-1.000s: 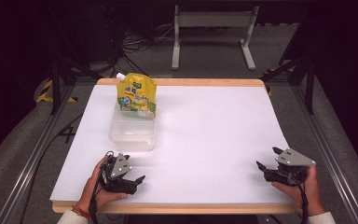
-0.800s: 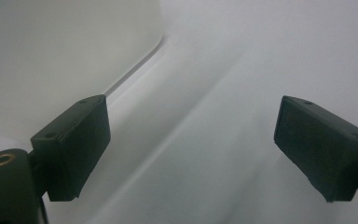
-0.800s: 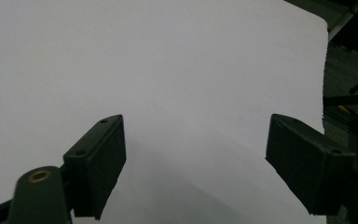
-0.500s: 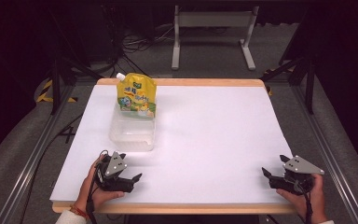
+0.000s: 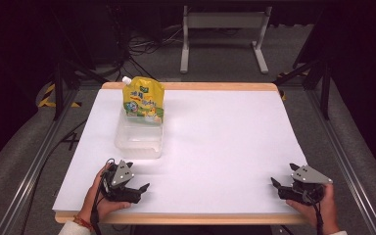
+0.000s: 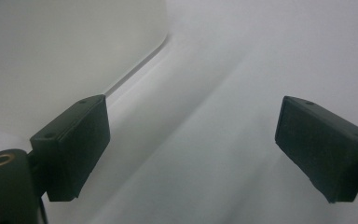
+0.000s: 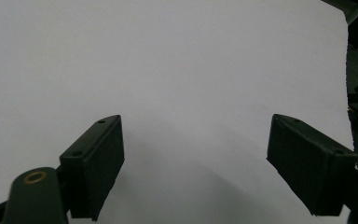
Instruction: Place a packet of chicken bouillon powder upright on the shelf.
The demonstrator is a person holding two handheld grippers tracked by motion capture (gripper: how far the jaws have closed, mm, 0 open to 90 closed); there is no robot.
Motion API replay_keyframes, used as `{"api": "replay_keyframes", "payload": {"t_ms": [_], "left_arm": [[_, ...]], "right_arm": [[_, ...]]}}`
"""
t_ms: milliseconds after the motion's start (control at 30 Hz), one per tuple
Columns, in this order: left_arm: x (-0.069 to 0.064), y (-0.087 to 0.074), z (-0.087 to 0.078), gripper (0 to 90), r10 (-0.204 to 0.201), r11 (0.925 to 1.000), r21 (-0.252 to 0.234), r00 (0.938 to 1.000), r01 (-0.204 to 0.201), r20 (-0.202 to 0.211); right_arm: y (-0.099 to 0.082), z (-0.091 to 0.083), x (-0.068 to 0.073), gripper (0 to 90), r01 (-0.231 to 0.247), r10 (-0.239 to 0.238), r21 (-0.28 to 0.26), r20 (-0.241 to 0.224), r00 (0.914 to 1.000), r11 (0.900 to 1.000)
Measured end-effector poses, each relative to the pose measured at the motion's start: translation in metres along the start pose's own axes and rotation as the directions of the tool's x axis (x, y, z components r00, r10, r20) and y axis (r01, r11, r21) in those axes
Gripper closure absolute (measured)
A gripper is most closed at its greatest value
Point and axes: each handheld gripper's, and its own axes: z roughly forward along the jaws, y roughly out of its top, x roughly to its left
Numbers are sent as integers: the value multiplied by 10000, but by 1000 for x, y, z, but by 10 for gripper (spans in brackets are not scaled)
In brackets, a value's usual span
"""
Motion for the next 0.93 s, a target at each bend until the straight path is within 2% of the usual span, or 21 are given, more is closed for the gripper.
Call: {"api": "replay_keyframes", "payload": {"t_ms": [233, 300, 633, 933], "left_arm": [[0, 1, 3, 106, -102, 9999, 87, 9999, 100, 134], [0, 2, 4, 109, -249, 9997, 32, 9990, 248, 364], [-1, 5, 7, 111, -192, 9998, 111, 9991, 188, 381], [-2, 4, 9, 111, -138, 9997, 212, 9989, 129, 443]], "right_arm": [[-1, 0, -2, 192, -72, 72, -66, -18, 10000, 10000], [-2, 1, -2, 192, -110, 110, 8, -8, 9999, 9999], [-3, 2, 2, 192, 95, -96, 114, 16, 10000, 9999], [-3, 1, 1, 188, 17, -17, 84, 16, 10000, 10000]]}}
